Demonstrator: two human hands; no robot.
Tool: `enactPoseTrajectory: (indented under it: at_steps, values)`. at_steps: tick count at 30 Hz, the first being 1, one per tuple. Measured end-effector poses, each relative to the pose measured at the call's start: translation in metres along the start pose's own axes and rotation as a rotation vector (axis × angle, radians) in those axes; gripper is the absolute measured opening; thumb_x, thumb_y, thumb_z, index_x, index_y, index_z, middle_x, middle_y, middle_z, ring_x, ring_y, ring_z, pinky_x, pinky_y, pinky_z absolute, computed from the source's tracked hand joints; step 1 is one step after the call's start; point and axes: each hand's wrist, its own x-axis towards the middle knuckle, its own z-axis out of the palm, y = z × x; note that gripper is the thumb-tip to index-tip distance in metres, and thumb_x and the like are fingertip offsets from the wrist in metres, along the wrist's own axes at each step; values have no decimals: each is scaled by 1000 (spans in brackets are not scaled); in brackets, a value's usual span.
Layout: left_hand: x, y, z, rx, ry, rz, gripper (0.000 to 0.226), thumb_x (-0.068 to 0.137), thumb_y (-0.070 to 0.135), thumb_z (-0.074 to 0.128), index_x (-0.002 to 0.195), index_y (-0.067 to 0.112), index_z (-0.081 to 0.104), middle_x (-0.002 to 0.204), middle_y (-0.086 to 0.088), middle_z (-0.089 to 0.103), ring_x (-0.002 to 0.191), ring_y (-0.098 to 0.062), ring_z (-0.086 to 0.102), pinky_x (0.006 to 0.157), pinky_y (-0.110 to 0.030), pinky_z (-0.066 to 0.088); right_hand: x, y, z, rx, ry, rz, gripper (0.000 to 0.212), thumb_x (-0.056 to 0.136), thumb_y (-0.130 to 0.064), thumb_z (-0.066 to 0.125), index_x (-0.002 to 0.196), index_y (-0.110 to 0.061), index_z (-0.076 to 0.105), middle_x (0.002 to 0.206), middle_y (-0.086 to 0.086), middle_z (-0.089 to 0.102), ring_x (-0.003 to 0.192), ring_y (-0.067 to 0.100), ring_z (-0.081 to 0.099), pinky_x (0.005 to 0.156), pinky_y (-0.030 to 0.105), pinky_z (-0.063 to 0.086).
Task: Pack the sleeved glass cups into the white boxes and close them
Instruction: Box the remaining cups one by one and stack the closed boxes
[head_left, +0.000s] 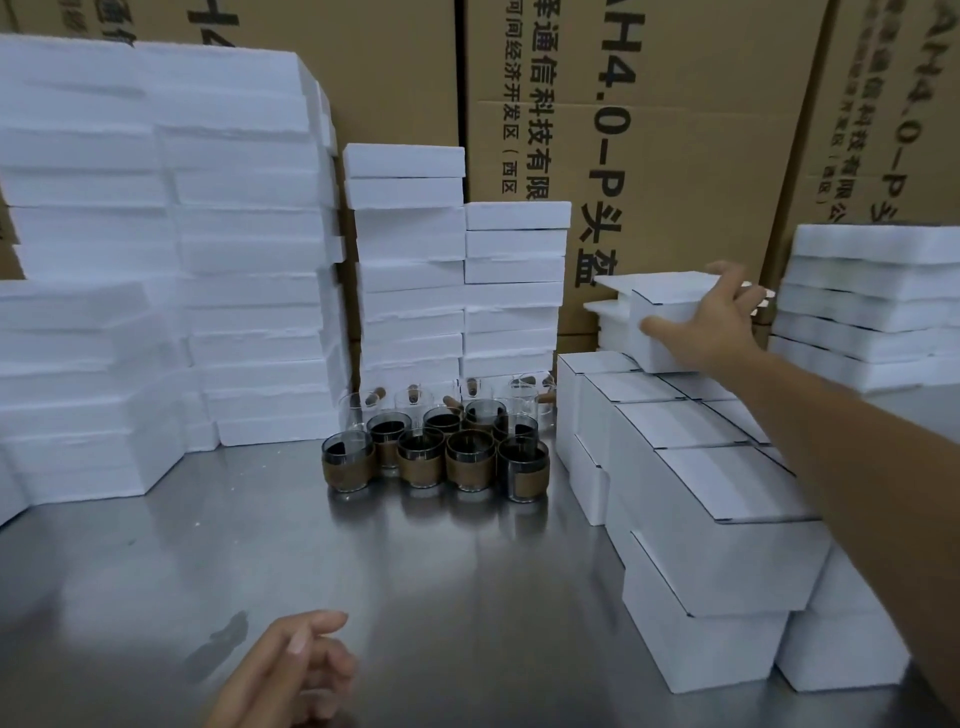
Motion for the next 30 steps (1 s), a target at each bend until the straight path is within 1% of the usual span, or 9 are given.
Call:
enactPoseTrajectory:
  at_steps: [2, 5, 10, 14, 17, 22, 25, 27, 30]
  values:
    - [0, 0, -1, 50, -30, 0, 35, 99, -1, 23, 83, -5, 54, 67, -27, 52, 44, -32, 51, 36, -21, 39, -1, 3, 3, -7, -16, 7, 81, 74, -26, 76, 134, -15, 23, 134, 16, 20, 121, 32, 33, 94, 29, 30]
    - [-1, -3, -1, 56, 2, 51, 31, 97, -2, 28, 85, -7, 56, 64, -29, 53, 45, -32, 47, 38, -19, 38, -2, 4, 1, -20, -49, 15, 81, 75, -32, 77, 134, -14, 24, 135, 15, 21, 122, 32, 35, 93, 30, 32]
    - [2, -12, -3, 22, 22, 111, 28, 96, 3, 34, 86, -4, 59, 57, -19, 59, 46, -28, 52, 40, -17, 38, -10, -19, -8, -122, -79, 66, 91, 75, -41, 76, 141, -14, 20, 144, 14, 19, 132, 33, 28, 105, 47, 31]
    - [4, -13, -2, 9, 42, 111, 26, 96, 4, 35, 86, -2, 59, 54, -13, 60, 51, -28, 53, 38, -17, 39, -36, -60, -22, -153, -25, -174, 71, 82, -30, 68, 138, -13, 29, 143, 11, 25, 130, 30, 31, 108, 45, 30]
    - [-5, -7, 0, 26, 7, 158, 24, 95, 6, 39, 88, 0, 61, 60, -10, 61, 58, -24, 55, 44, -19, 42, -78, -92, -34, -78, -38, -439, 52, 86, -25, 63, 131, -16, 39, 136, 2, 34, 115, 11, 36, 96, 28, 31]
    - [-17, 0, 2, 121, -10, 225, 19, 96, 9, 44, 92, 7, 63, 64, 0, 62, 66, -21, 53, 55, -21, 43, -181, -119, -43, 77, -427, -648, 22, 86, -34, 60, 106, -34, 50, 106, -19, 53, 100, -3, 50, 84, 16, 39]
    - [-24, 2, -2, 162, 22, 238, 22, 98, 12, 44, 89, 11, 64, 64, 3, 62, 65, -14, 56, 56, -19, 43, -244, -109, -29, 136, -677, -613, 11, 86, -33, 63, 96, -33, 58, 93, -15, 62, 90, -1, 57, 79, 23, 48]
    - [-27, 3, -7, 161, 81, 239, 25, 99, 12, 42, 87, 12, 64, 68, 0, 62, 65, -12, 57, 54, -17, 44, -279, -94, -13, 104, -772, -581, 5, 86, -33, 62, 91, -33, 60, 88, -14, 63, 86, 0, 59, 78, 28, 50]
    - [-31, 3, -15, 132, 177, 201, 23, 97, 7, 43, 87, 12, 63, 70, -4, 60, 63, -11, 57, 54, -15, 44, -311, -70, 8, 160, -775, -481, 9, 86, -21, 63, 82, -29, 63, 80, -11, 65, 79, 2, 60, 75, 28, 50]
